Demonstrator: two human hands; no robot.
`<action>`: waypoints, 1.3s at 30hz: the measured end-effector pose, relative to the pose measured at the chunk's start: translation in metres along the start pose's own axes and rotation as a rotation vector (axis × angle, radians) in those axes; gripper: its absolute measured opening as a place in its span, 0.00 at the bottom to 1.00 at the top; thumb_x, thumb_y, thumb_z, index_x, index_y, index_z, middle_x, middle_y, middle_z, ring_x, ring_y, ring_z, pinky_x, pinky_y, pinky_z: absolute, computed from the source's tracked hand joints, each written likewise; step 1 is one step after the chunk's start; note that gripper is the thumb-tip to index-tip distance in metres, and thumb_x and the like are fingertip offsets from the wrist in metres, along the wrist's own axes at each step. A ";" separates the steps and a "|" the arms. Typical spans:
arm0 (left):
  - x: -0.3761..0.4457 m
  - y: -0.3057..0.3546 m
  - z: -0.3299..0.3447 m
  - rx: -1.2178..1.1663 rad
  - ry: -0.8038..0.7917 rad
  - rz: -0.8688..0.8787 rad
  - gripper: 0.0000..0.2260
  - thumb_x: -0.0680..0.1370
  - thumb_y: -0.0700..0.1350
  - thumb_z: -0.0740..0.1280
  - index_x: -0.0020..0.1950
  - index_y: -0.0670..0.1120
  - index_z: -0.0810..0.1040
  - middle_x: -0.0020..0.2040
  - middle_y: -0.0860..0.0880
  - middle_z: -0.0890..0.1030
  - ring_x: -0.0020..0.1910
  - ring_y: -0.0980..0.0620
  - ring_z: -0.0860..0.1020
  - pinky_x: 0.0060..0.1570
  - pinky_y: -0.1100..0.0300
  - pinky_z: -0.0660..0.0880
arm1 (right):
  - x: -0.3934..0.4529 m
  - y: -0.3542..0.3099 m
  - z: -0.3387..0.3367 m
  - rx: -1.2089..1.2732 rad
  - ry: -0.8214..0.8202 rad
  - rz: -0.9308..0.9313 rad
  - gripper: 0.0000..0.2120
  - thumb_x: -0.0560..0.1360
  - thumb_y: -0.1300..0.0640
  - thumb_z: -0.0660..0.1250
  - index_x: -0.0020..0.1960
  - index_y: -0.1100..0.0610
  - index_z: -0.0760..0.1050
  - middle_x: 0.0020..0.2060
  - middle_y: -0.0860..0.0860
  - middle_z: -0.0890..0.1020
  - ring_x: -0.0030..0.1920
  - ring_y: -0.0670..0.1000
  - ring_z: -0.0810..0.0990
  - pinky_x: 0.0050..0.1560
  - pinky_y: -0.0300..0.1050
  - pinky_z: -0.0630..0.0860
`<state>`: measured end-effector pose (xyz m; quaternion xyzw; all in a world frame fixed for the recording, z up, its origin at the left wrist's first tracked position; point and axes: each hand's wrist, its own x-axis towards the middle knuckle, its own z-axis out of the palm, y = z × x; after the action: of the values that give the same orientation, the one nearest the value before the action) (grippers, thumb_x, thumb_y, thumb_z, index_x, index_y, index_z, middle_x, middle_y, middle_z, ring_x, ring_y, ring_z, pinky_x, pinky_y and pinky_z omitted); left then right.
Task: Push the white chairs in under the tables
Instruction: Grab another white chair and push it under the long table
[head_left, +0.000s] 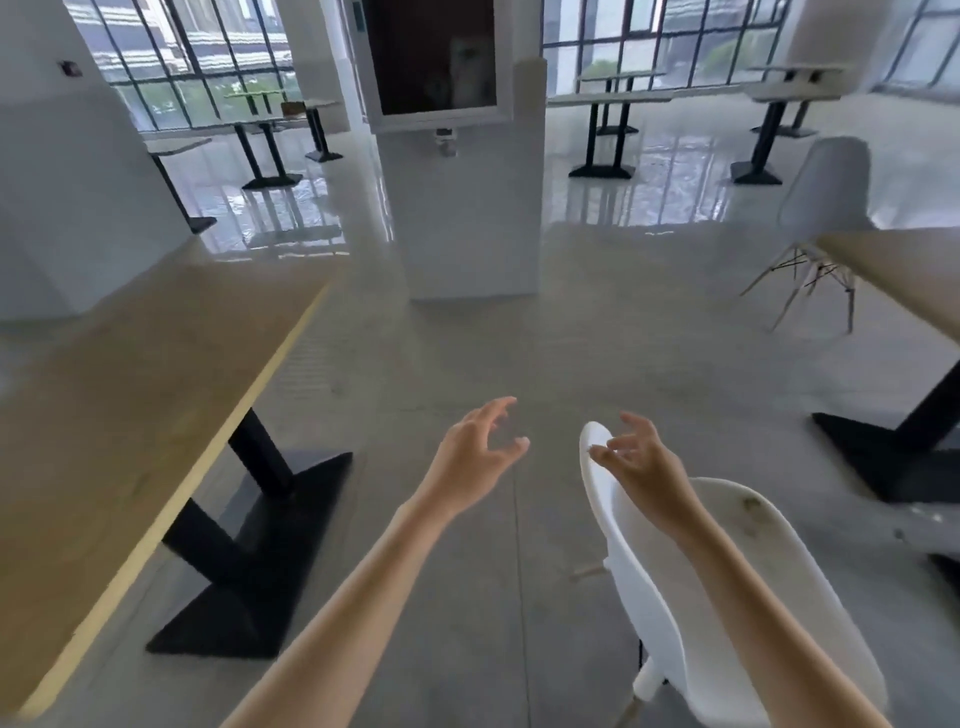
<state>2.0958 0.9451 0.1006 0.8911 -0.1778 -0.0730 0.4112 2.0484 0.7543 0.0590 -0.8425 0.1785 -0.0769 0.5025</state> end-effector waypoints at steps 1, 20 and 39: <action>0.021 0.000 0.000 -0.002 -0.041 0.034 0.22 0.76 0.45 0.67 0.70 0.48 0.67 0.65 0.46 0.75 0.64 0.50 0.74 0.61 0.63 0.66 | 0.011 -0.001 0.001 -0.007 0.027 0.027 0.26 0.74 0.54 0.68 0.68 0.57 0.63 0.52 0.54 0.79 0.47 0.51 0.75 0.49 0.40 0.64; 0.246 -0.013 0.067 0.099 -0.909 0.657 0.23 0.74 0.41 0.68 0.69 0.48 0.69 0.65 0.45 0.76 0.62 0.49 0.74 0.58 0.63 0.66 | 0.041 -0.005 0.052 -0.088 0.676 0.560 0.25 0.73 0.57 0.68 0.68 0.57 0.66 0.50 0.54 0.79 0.51 0.53 0.79 0.54 0.46 0.74; 0.238 -0.083 0.177 0.741 -1.050 1.262 0.15 0.77 0.43 0.59 0.63 0.48 0.72 0.65 0.50 0.76 0.70 0.49 0.66 0.75 0.46 0.52 | 0.067 0.070 0.141 -0.542 0.462 1.007 0.19 0.79 0.58 0.55 0.69 0.54 0.64 0.66 0.52 0.73 0.67 0.53 0.68 0.73 0.54 0.52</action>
<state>2.2887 0.7803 -0.0734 0.5552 -0.8111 -0.1691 -0.0732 2.1385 0.8146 -0.0734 -0.7140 0.6719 0.0371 0.1934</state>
